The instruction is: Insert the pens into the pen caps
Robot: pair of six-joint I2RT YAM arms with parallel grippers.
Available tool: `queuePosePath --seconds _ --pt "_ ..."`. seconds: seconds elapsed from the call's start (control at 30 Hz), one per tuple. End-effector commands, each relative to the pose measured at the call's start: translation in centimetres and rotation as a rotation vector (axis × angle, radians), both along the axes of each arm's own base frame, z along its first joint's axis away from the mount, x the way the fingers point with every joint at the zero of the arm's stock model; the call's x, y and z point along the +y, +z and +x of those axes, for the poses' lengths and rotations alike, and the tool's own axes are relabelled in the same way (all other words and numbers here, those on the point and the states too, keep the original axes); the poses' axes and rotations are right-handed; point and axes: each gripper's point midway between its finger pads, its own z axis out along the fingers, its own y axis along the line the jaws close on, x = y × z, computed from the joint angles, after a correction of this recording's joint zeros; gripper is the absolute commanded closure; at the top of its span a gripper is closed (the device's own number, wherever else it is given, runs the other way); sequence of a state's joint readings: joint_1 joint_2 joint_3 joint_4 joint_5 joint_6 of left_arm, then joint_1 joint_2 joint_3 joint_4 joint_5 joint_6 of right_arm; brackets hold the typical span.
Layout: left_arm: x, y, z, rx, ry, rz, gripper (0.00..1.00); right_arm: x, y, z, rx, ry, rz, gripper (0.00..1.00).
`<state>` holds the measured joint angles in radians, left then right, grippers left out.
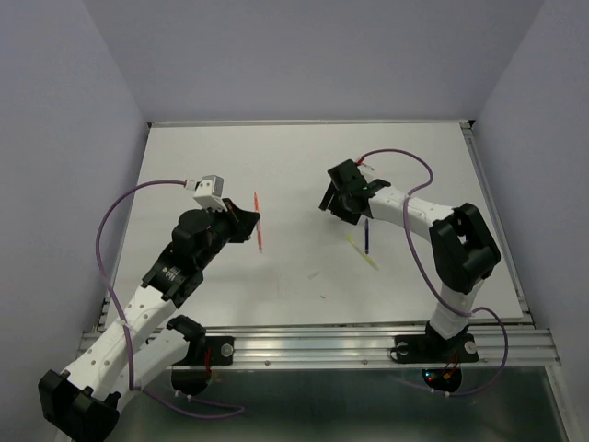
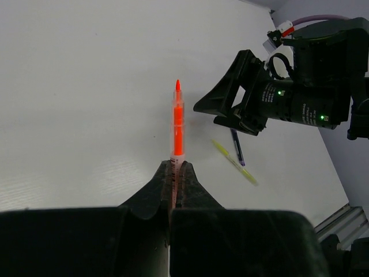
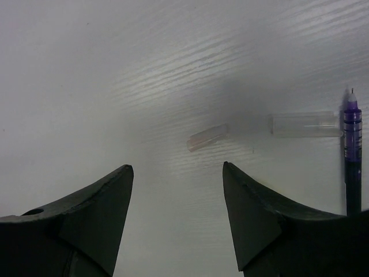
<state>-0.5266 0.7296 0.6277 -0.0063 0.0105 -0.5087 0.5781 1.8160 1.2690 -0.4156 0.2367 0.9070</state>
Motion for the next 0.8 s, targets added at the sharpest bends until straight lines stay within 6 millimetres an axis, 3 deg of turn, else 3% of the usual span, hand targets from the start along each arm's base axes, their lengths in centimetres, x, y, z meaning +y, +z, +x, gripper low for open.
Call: queuePosePath --seconds 0.0,0.23,0.47,0.77 --pt "-0.6 0.3 -0.4 -0.009 -0.032 -0.033 1.00 -0.8 0.6 1.0 -0.038 -0.113 -0.017 0.32" --pt "-1.4 0.0 -0.8 0.001 -0.079 -0.037 1.00 -0.7 -1.7 1.7 -0.009 -0.176 -0.029 0.35" --pt "-1.9 -0.1 -1.2 0.002 -0.111 -0.047 1.00 -1.0 -2.7 2.5 -0.010 -0.222 -0.049 0.45" --pt "-1.9 -0.1 -1.3 -0.005 -0.113 -0.050 1.00 -1.2 -4.1 1.8 0.024 -0.217 -0.062 0.59"
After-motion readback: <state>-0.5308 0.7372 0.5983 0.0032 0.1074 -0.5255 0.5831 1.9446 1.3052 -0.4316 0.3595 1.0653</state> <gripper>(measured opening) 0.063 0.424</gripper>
